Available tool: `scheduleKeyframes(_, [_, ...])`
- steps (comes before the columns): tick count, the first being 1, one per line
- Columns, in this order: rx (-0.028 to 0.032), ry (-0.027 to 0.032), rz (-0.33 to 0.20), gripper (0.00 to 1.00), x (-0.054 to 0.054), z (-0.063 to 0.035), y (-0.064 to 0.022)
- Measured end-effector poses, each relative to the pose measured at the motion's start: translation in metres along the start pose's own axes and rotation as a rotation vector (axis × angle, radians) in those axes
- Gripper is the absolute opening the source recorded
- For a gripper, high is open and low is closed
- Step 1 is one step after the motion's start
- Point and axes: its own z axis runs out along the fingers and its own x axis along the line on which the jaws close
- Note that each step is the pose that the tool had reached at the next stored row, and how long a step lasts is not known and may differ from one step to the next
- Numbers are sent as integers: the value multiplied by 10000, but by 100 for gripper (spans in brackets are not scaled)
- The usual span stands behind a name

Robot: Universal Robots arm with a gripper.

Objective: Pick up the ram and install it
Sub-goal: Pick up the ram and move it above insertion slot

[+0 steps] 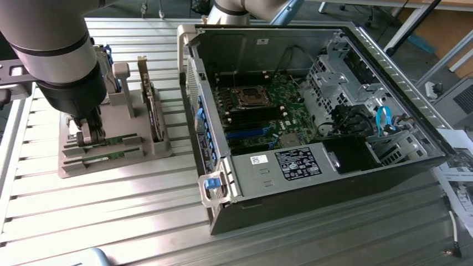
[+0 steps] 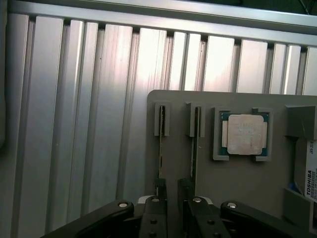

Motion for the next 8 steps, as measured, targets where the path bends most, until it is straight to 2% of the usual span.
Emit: scheduleKeyframes(8, [2,-1,1,24,24,1,3])
